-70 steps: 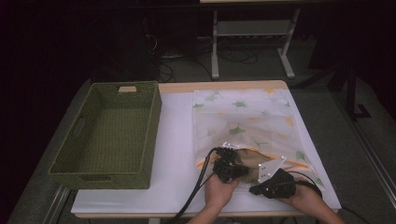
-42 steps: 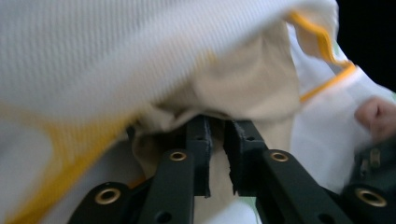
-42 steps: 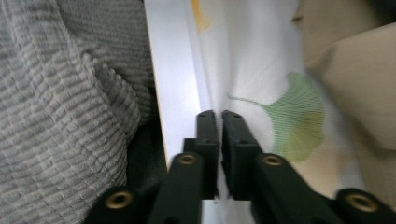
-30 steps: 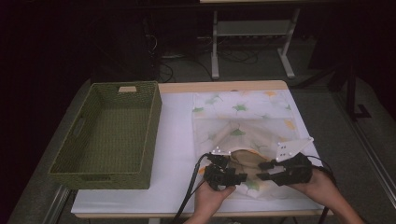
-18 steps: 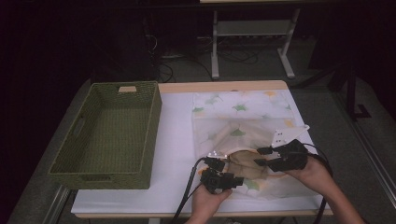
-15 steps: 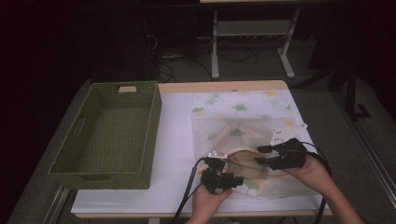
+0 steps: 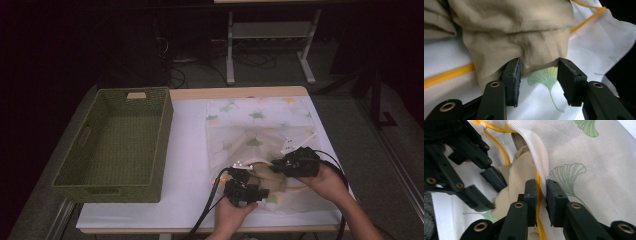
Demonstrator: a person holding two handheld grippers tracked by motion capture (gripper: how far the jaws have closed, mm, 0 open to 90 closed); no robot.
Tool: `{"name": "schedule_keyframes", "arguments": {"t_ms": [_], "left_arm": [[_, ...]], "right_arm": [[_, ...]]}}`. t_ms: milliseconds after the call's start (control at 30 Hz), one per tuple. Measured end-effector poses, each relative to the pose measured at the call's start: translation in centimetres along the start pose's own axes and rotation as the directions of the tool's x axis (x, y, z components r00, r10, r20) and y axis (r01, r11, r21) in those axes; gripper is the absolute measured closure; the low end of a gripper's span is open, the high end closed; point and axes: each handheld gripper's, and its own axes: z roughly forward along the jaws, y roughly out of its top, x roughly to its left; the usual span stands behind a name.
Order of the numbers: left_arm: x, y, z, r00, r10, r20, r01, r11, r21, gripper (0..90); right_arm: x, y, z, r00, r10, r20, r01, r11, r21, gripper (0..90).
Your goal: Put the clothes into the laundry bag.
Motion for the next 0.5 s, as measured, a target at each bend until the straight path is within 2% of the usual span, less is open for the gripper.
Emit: {"name": "schedule_keyframes", "arguments": {"t_ms": [33, 67, 167, 367, 433, 500], "left_arm": [[0.0, 0.2, 0.2, 1.0000, 0.001, -0.005, -0.001, 1.0000, 0.001, 66.3], [0.1, 0.3, 0.3, 1.0000, -0.001, -0.004, 0.001, 1.0000, -0.004, 72.7], [0.2, 0.7, 0.7, 0.9999, 0.002, -0.010, -0.002, 1.0000, -0.008, 86.9], [0.5, 1.3, 0.9, 0.9993, -0.002, -0.038, 0.001, 0.9988, -0.049, 89.8], [0.9, 1.6, 1.0, 0.9989, -0.032, -0.034, 0.030, 0.9976, -0.062, 89.8], [1.0, 1.9, 0.9, 0.9981, -0.046, -0.042, 0.042, 0.9958, -0.081, 89.8]], "right_arm": [[0.1, 0.0, -0.1, 0.9999, -0.001, -0.010, 0.001, 1.000, -0.003, 83.0], [0.2, -0.1, -0.2, 0.9999, -0.001, -0.012, 0.001, 1.000, -0.003, 84.8], [0.6, -0.2, -0.2, 0.9995, -0.010, -0.030, 0.010, 1.000, 0.001, 89.3], [0.8, -0.5, -0.2, 0.9989, -0.015, -0.043, 0.016, 1.000, 0.013, 89.6], [0.9, -0.5, -0.2, 0.9985, -0.013, -0.054, 0.013, 1.000, 0.009, 89.6], [1.0, -0.6, -0.2, 0.9976, -0.021, -0.066, 0.022, 1.000, 0.010, 89.6]]}}
